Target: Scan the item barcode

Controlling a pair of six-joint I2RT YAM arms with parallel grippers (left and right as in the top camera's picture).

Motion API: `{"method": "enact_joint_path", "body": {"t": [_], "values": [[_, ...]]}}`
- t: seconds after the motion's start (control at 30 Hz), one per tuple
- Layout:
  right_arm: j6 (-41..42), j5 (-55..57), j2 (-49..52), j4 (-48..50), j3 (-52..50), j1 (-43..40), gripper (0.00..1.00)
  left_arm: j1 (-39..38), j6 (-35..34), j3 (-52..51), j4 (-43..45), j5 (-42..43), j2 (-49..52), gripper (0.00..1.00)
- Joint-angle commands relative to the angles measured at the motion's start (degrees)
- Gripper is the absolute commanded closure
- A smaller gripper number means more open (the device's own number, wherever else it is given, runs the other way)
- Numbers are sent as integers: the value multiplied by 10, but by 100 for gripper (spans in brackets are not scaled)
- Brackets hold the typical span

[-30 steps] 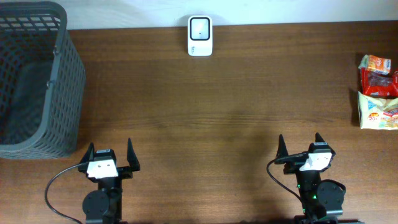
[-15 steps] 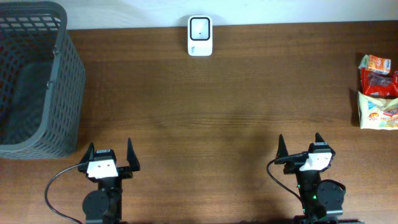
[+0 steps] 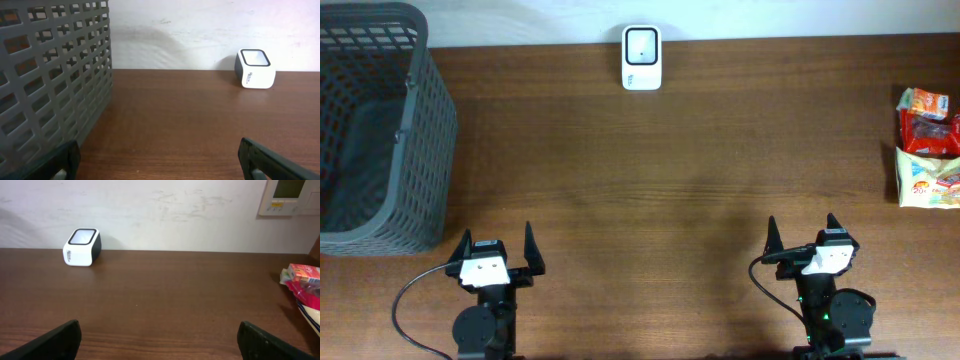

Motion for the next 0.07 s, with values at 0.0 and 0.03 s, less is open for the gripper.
{"method": "enact_joint_path", "body": {"t": [0.0,0.03], "values": [[3,5,-4,-3,-4,4,1,-1,5,-4,1,6,-4,1],[3,5,-4,-3,-4,4,1,-1,5,-4,1,6,-4,1]]}}
